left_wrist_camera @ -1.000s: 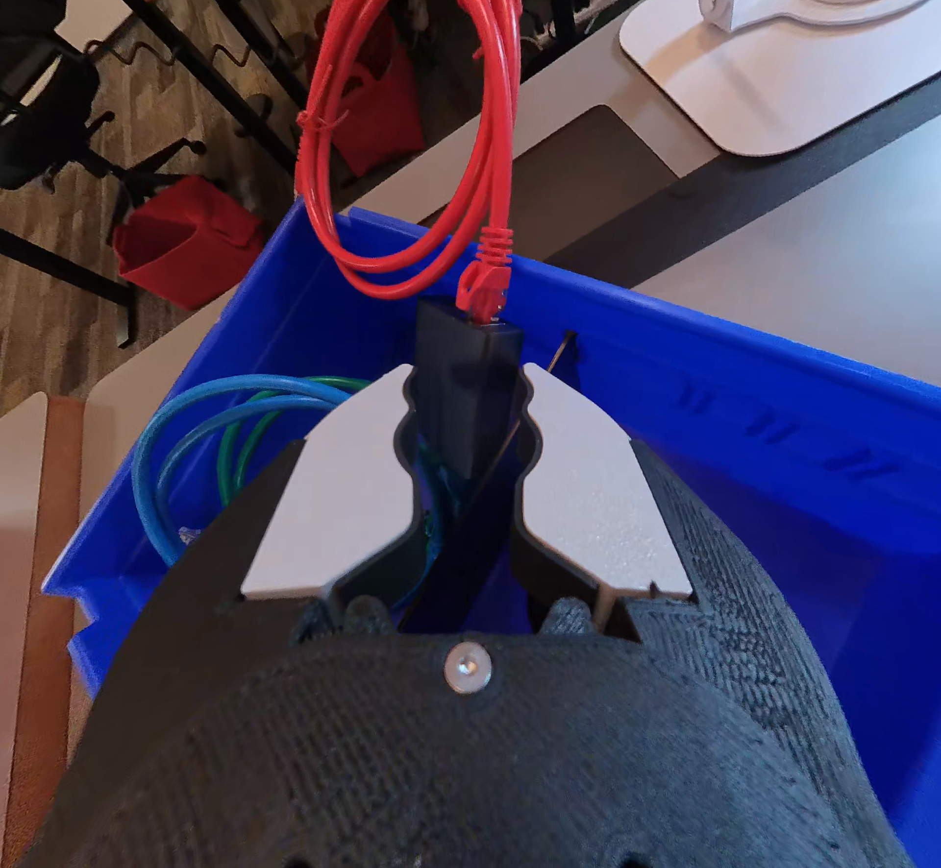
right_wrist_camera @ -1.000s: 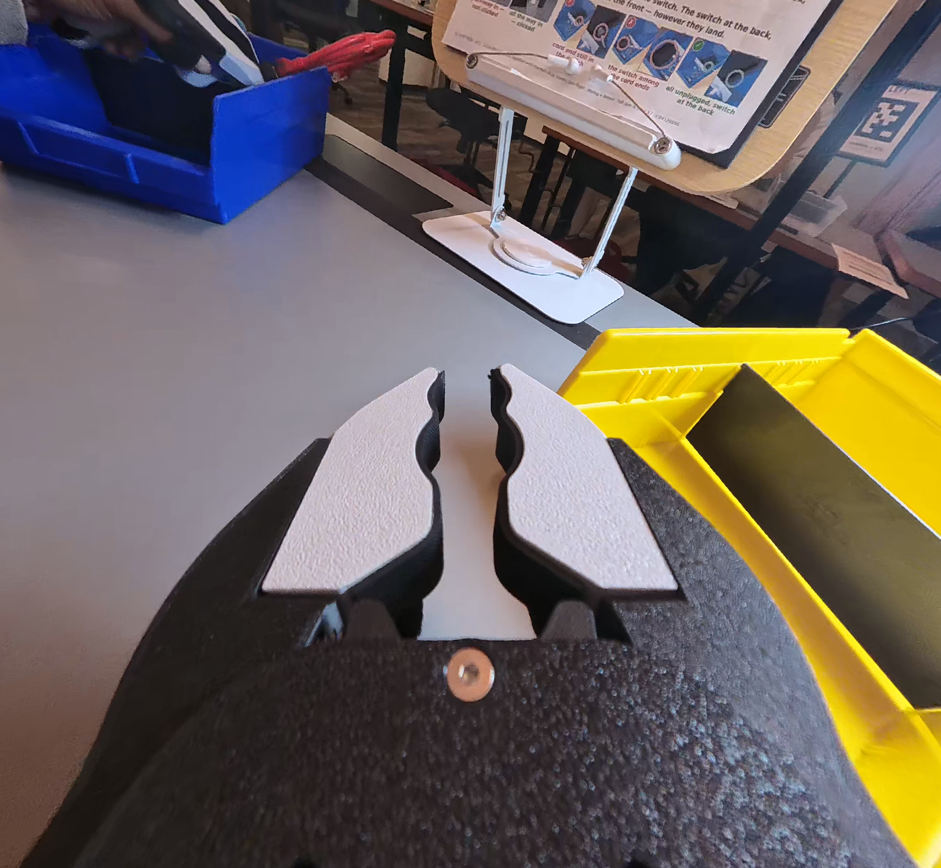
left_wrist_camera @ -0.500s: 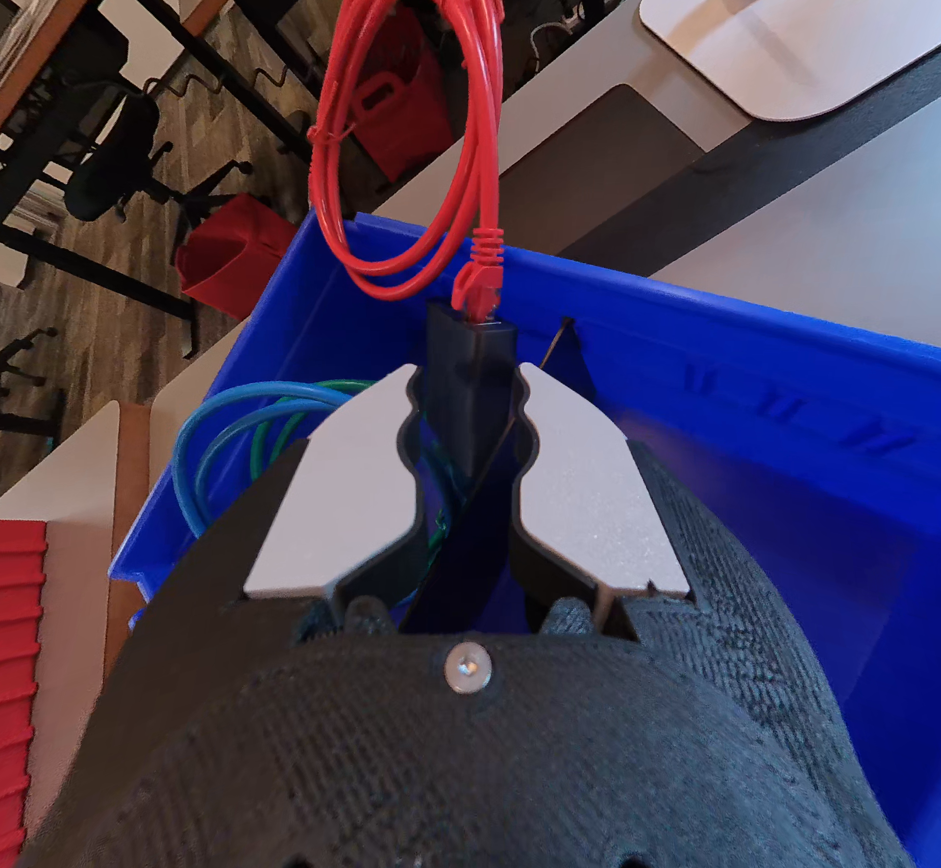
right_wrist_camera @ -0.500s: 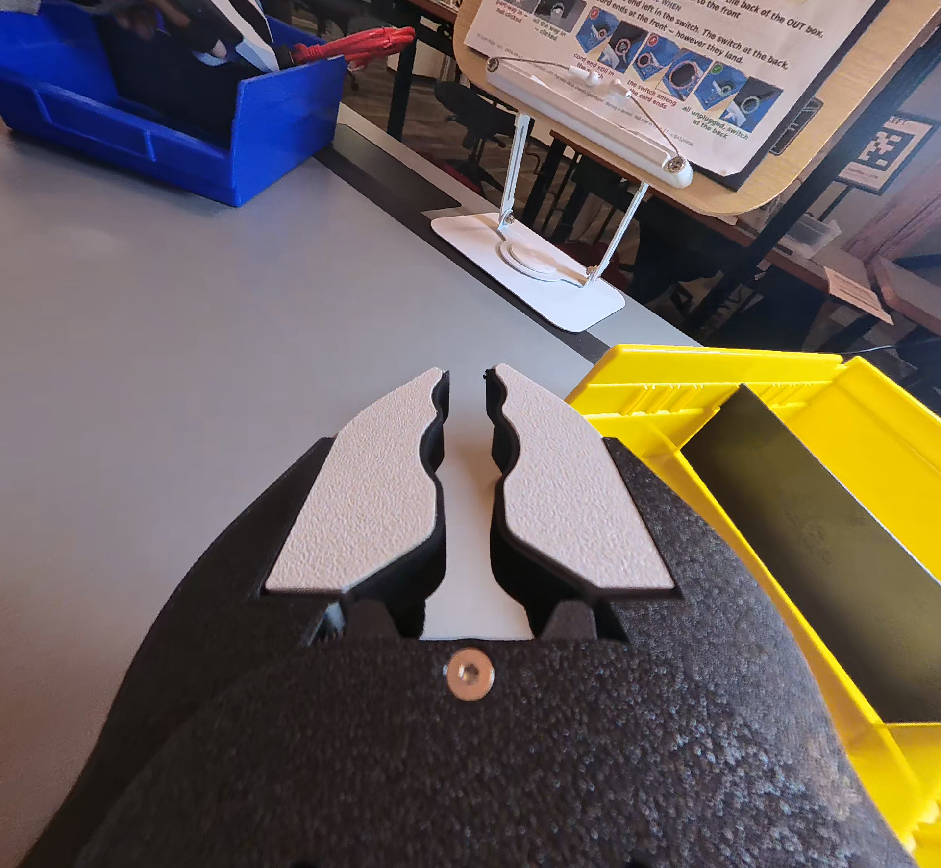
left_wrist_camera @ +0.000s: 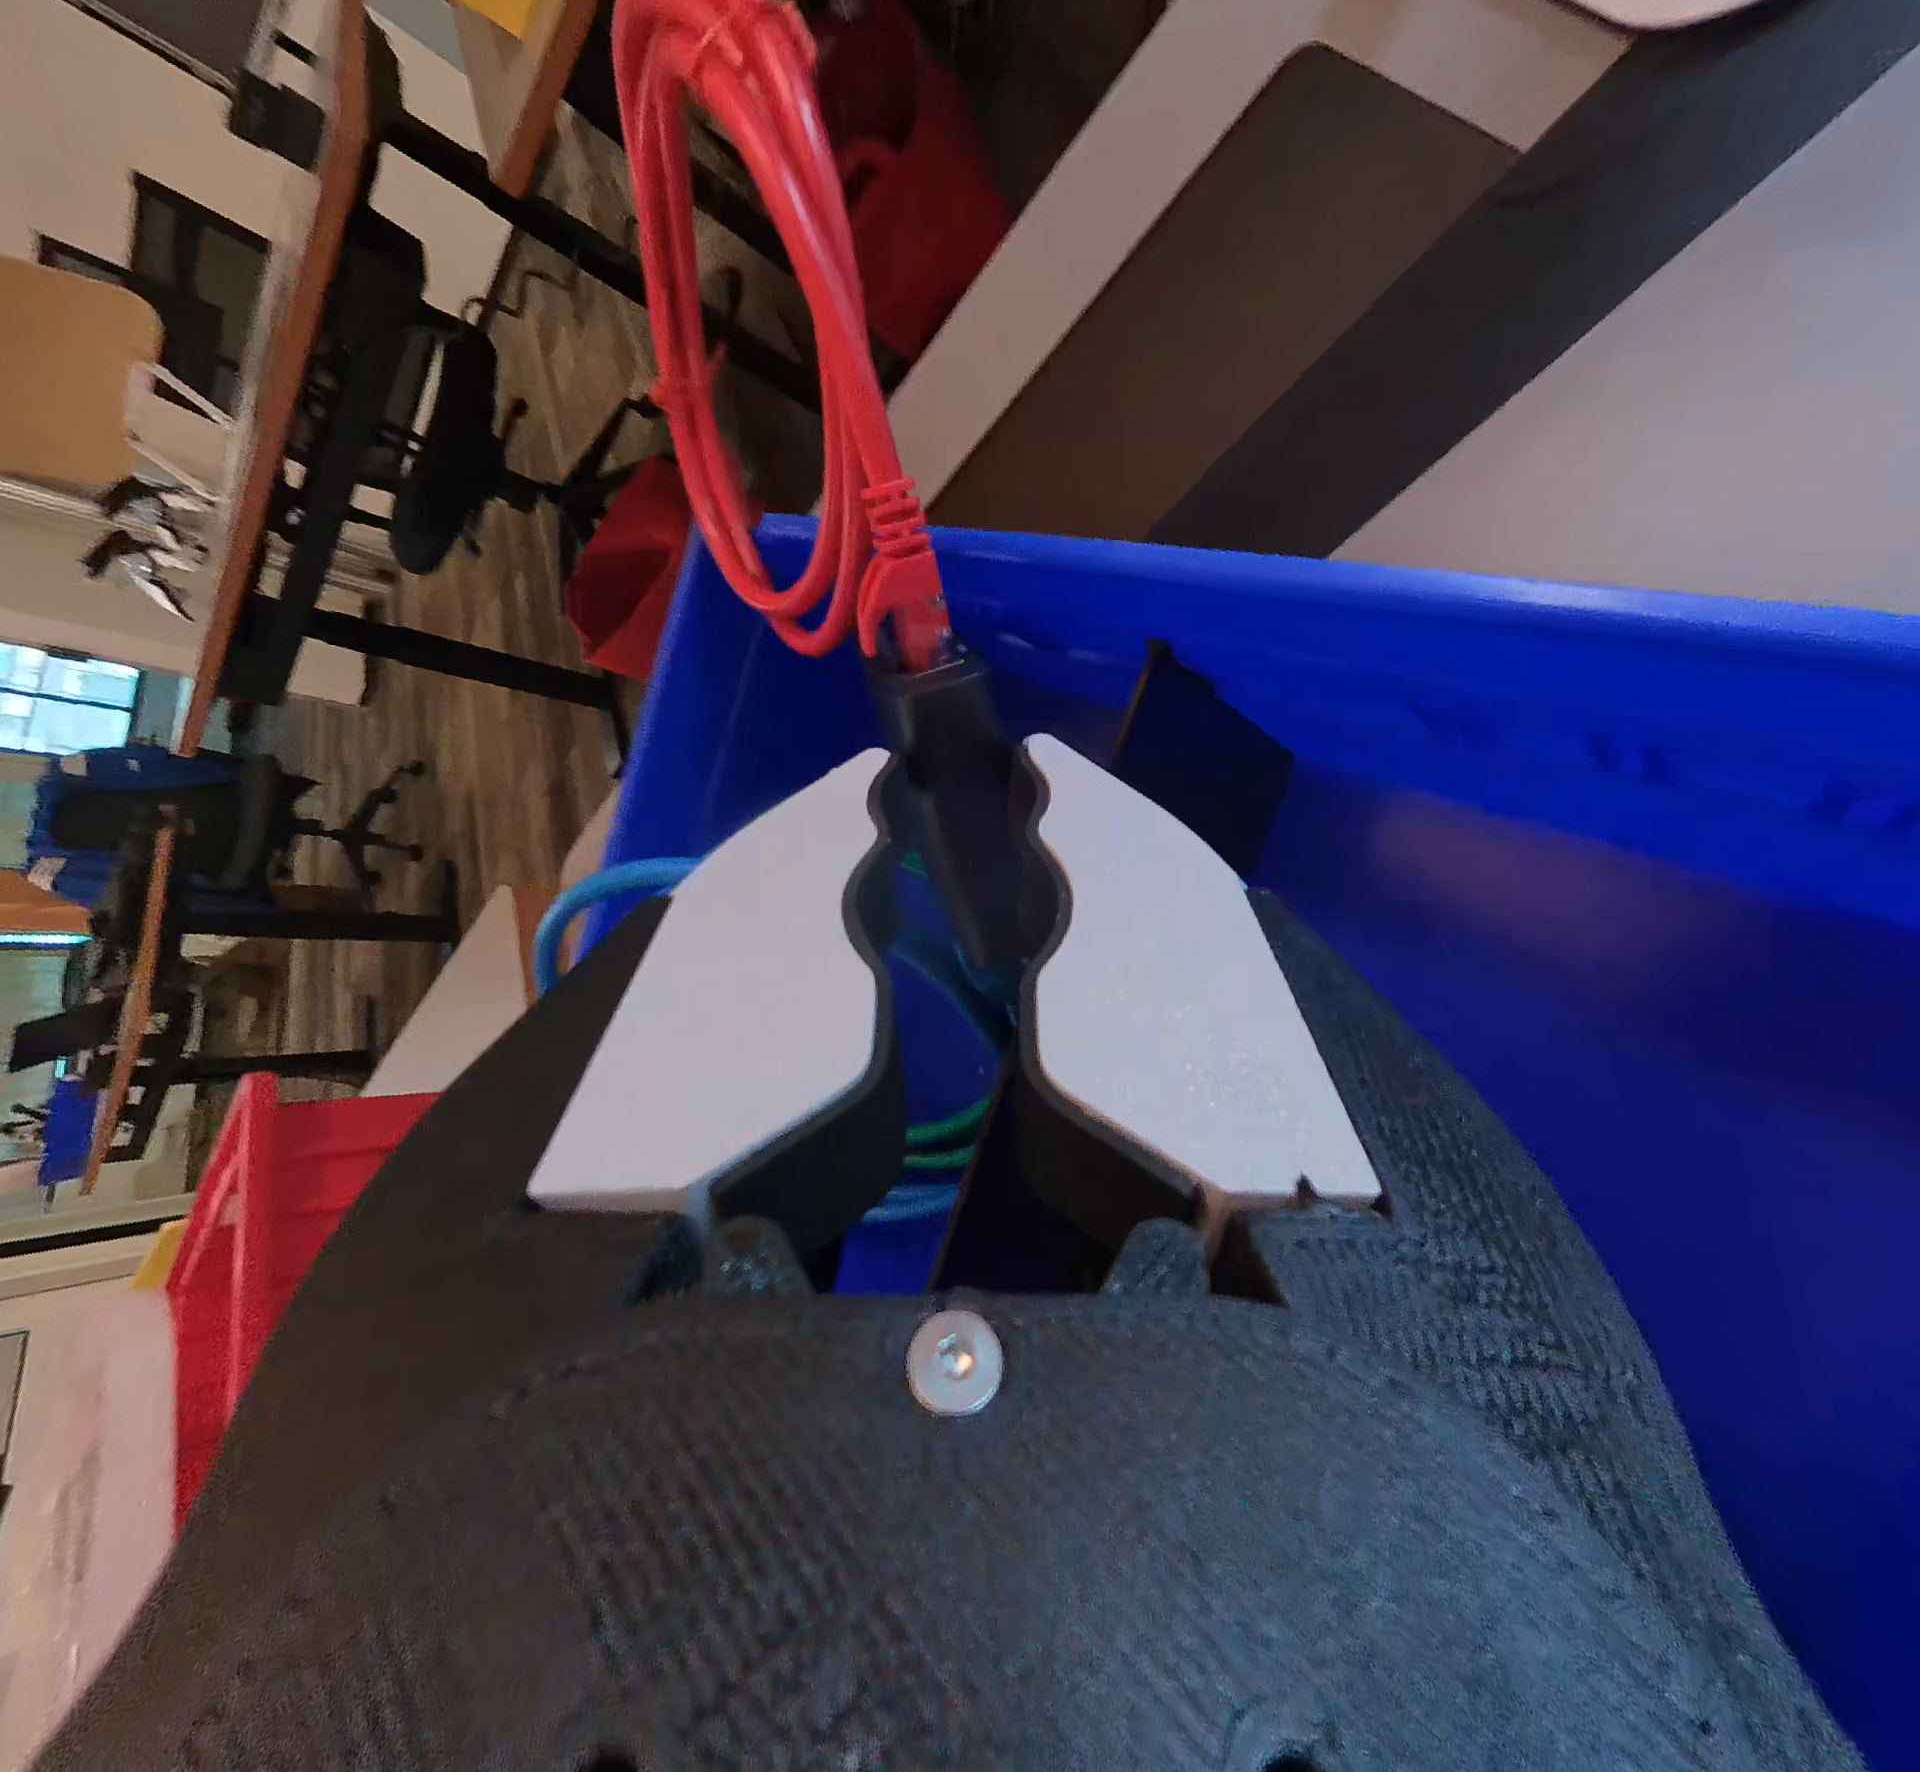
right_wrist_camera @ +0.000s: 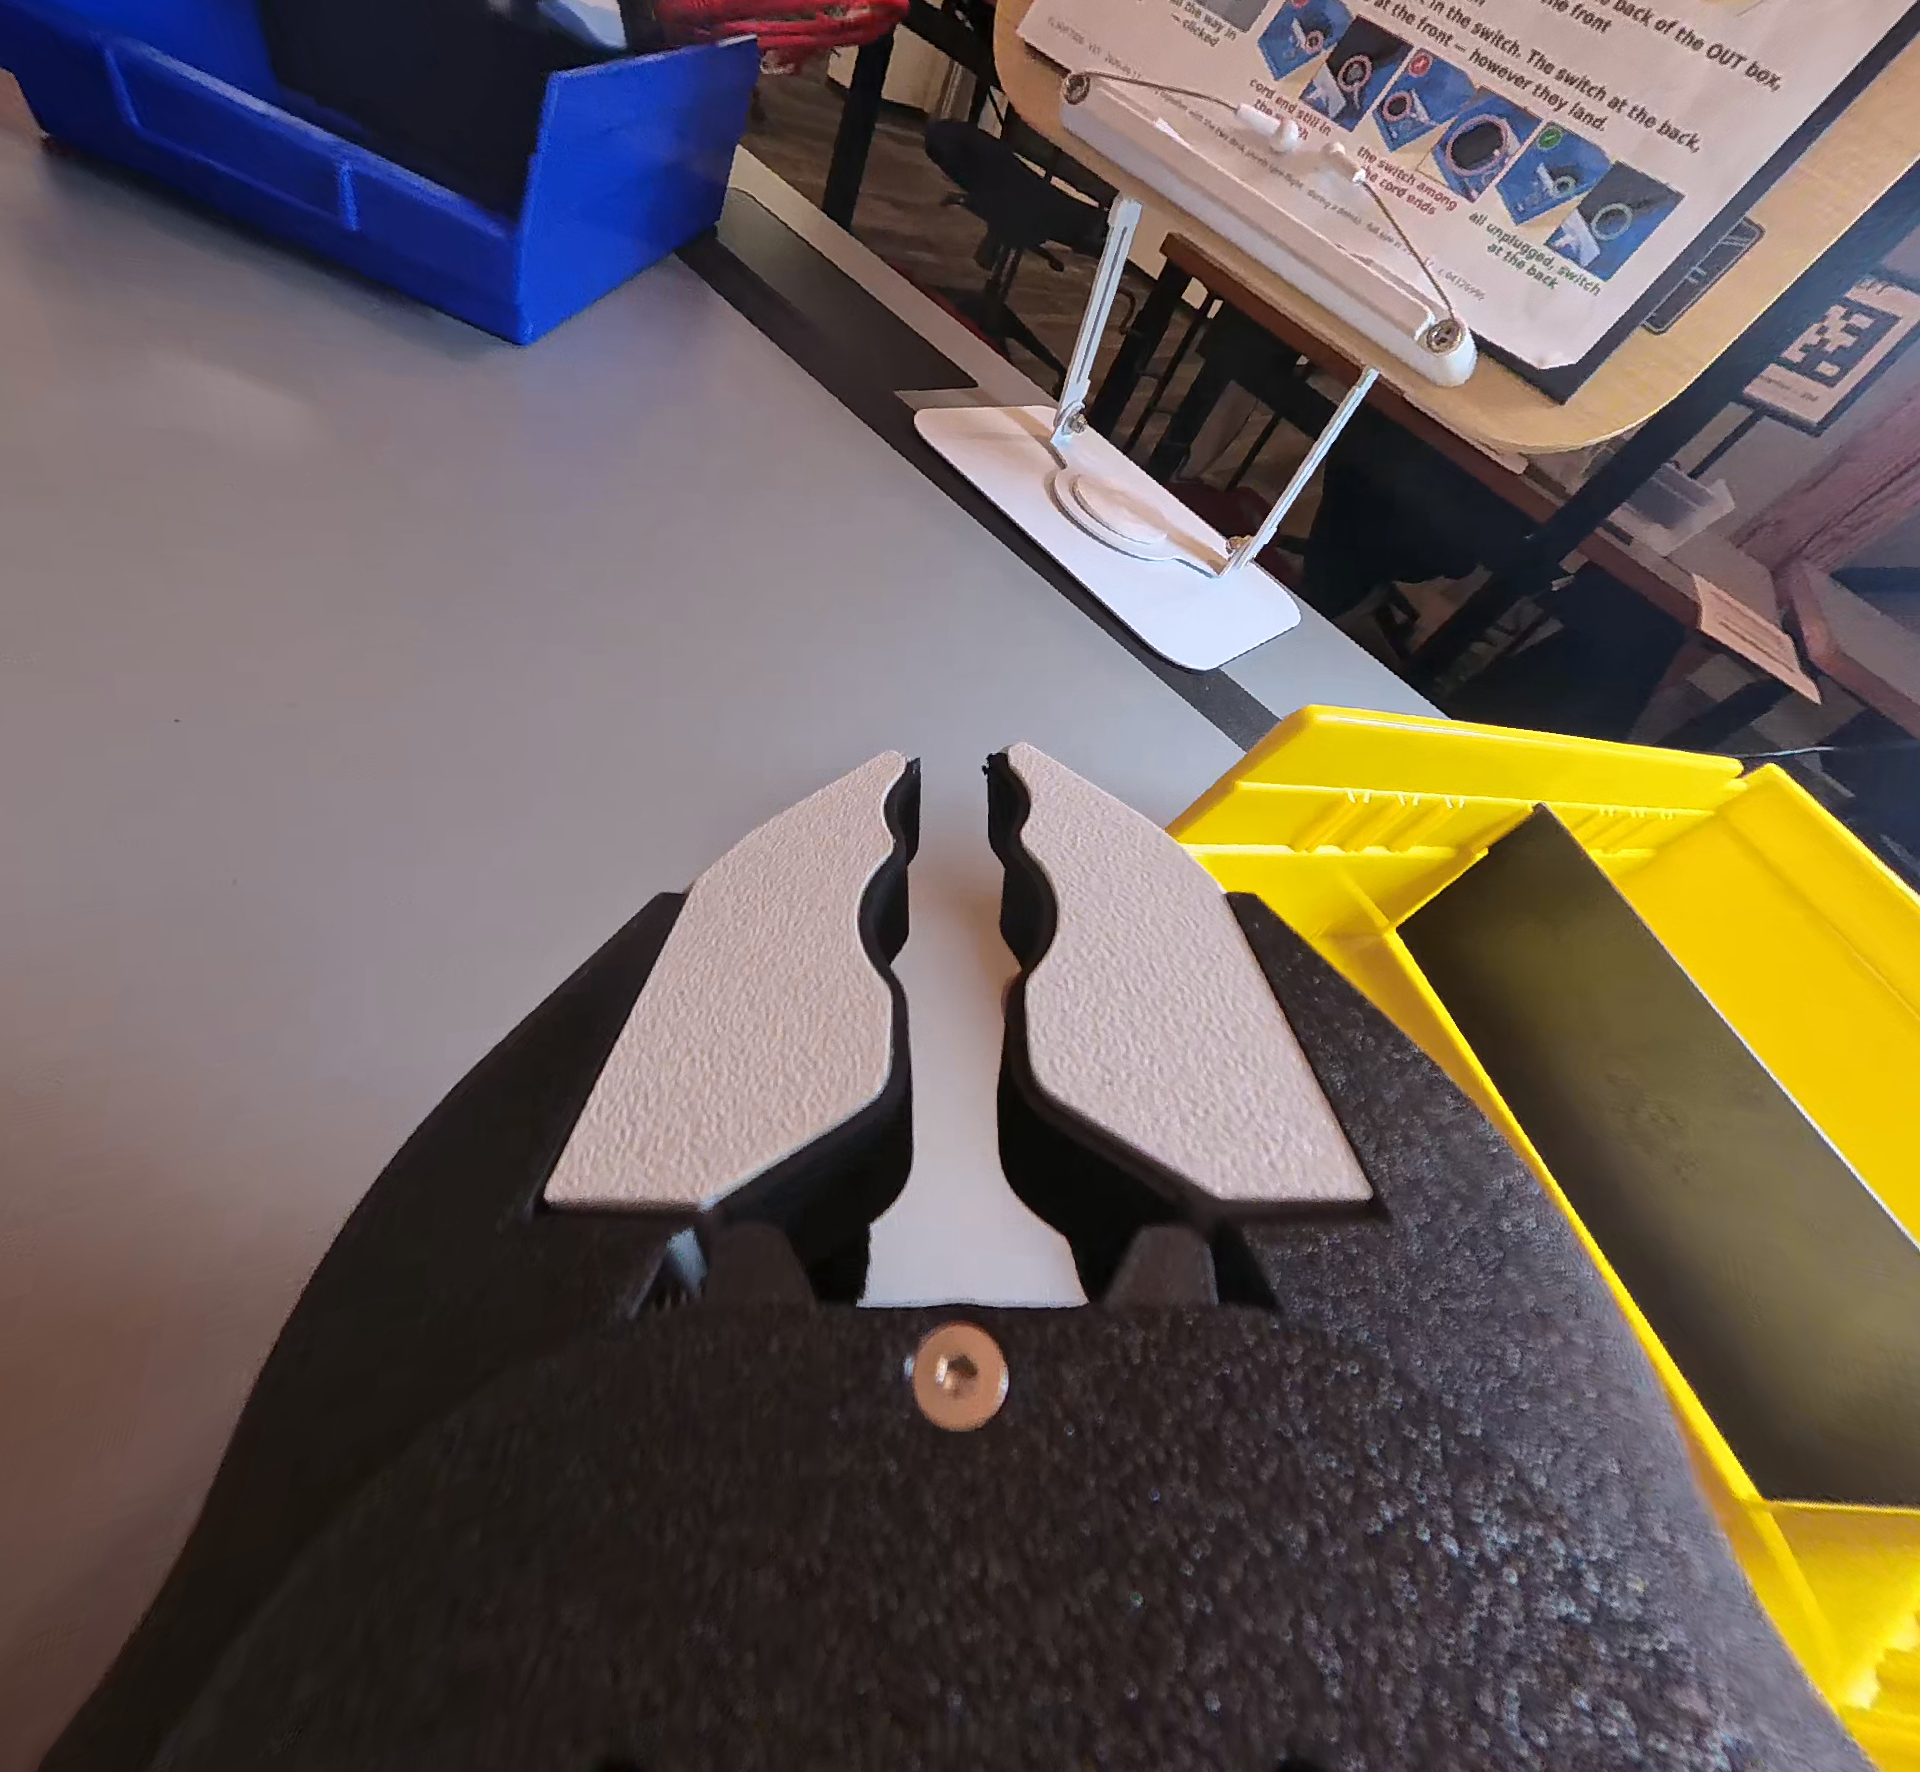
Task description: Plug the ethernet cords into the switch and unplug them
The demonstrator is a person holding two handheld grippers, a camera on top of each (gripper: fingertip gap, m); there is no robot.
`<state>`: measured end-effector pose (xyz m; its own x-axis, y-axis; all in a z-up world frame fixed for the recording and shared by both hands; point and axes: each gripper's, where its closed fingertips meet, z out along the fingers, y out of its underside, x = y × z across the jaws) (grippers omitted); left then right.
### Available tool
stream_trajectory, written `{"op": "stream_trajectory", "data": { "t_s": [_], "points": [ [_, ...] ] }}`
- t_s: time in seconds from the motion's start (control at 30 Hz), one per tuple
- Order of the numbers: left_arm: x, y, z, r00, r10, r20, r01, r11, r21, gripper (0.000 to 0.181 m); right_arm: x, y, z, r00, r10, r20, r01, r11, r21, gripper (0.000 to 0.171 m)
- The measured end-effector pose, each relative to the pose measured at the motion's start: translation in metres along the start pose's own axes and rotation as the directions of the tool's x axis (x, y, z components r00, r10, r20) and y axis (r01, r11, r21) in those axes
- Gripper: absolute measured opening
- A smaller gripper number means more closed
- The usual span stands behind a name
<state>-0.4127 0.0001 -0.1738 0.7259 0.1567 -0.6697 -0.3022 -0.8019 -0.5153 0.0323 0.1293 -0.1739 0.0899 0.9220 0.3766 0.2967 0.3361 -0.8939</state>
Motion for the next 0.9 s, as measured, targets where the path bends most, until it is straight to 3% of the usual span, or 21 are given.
{"op": "stream_trajectory", "data": {
  "t_s": [0.03, 0.27, 0.43, 0.53, 0.63, 0.77, 0.9],
  "points": [
    [-0.006, -0.005, -0.006, 1.000, 0.003, 0.015, -0.004, 1.000, 0.021, 0.019, 0.000, -0.001, -0.001, 1.000, -0.002, -0.002, 0.002, 1.000, 0.003, 0.012],
    [-0.067, -0.051, -0.094, 0.989, -0.145, 0.041, 0.127, 0.949, 0.290, 0.019, -0.002, 0.000, 0.002, 1.000, 0.015, 0.016, -0.015, 1.000, 0.008, 0.012],
    [-0.079, -0.097, -0.199, 0.977, -0.209, -0.051, 0.199, 0.793, 0.576, 0.019, -0.014, -0.015, 0.001, 0.998, 0.004, 0.056, -0.008, 0.998, 0.070, 0.012],
    [-0.042, -0.120, -0.261, 0.981, -0.138, -0.140, 0.196, 0.678, 0.708, 0.018, -0.032, -0.041, -0.006, 0.994, -0.010, 0.113, -0.008, 0.987, 0.159, 0.013],
    [0.025, -0.132, -0.301, 0.978, -0.020, -0.207, 0.178, 0.592, 0.786, 0.017, -0.055, -0.071, -0.010, 0.985, -0.025, 0.171, -0.016, 0.972, 0.236, 0.017],
    [0.133, -0.138, -0.315, 0.947, 0.151, -0.285, 0.161, 0.546, 0.822, 0.018, -0.092, -0.099, -0.010, 0.968, -0.076, 0.240, 0.006, 0.960, 0.280, 0.026],
    [0.218, -0.138, -0.300, 0.882, 0.291, -0.371, 0.150, 0.573, 0.805, 0.017, -0.114, -0.101, -0.013, 0.958, -0.175, 0.227, 0.109, 0.955, 0.277, 0.026]
  ]
}}
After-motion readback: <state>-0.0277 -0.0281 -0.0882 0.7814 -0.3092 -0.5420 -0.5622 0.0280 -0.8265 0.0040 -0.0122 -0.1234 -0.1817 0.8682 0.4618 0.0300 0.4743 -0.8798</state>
